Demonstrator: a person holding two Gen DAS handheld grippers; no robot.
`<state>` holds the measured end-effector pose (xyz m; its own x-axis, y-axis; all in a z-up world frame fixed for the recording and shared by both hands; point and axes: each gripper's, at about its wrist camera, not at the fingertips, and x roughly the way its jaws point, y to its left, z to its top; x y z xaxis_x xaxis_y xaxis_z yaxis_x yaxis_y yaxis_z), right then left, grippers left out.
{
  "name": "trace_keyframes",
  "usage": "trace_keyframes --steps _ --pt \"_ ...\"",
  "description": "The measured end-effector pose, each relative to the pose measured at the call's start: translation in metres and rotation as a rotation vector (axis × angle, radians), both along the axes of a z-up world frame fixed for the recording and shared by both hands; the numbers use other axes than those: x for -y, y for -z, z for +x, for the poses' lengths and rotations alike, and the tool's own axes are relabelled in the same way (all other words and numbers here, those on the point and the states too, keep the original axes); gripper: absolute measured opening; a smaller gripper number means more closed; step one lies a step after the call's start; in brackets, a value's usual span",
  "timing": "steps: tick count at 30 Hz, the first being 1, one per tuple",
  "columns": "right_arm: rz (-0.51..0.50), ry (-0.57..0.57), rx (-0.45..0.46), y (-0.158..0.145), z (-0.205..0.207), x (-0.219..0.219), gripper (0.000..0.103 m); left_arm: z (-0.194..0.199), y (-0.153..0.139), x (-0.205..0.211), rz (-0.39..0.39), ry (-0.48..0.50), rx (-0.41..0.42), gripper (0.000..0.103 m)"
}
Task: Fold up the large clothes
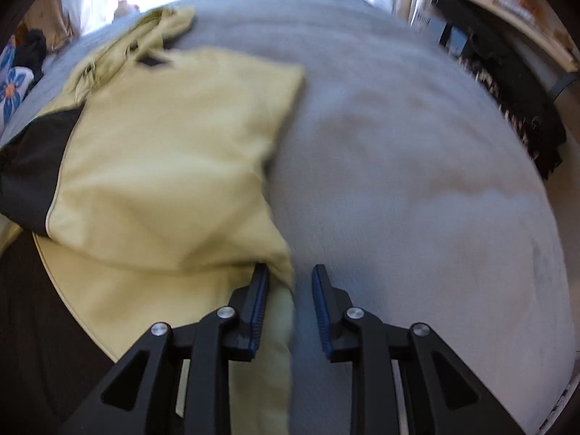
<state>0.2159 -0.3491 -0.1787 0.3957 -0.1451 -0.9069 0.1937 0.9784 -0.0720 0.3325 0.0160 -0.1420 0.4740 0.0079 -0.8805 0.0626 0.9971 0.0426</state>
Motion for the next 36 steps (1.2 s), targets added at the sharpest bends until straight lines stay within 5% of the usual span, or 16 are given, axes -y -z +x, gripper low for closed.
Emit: trace_keyframes --steps 3,11,22,24,25,33,36 --pt "0.067 0.004 -0.013 -0.005 -0.013 0.010 0.028 -0.002 0.037 -0.012 -0.004 0.004 -0.073 0.023" --pt "0.338 0.107 0.072 -0.018 -0.004 0.043 0.032 -0.003 0.036 -0.009 0.010 0.021 -0.056 0.025" --pt "0.450 0.103 0.098 -0.013 0.008 0.049 0.032 -0.005 0.032 -0.006 -0.003 0.010 -0.063 0.025" --pt "0.479 0.100 0.132 -0.018 0.003 0.052 0.038 -0.005 0.031 -0.005 -0.017 0.014 -0.067 0.025" --pt "0.484 0.096 0.143 -0.019 0.002 0.053 0.044 -0.005 0.031 -0.004 -0.015 0.015 -0.068 0.025" --pt "0.338 -0.023 0.088 -0.010 0.018 0.025 0.044 -0.005 0.032 -0.003 -0.020 0.011 -0.072 0.026" --pt "0.221 -0.079 0.097 -0.010 0.019 0.012 0.015 -0.005 0.032 -0.003 -0.023 0.013 -0.075 0.026"
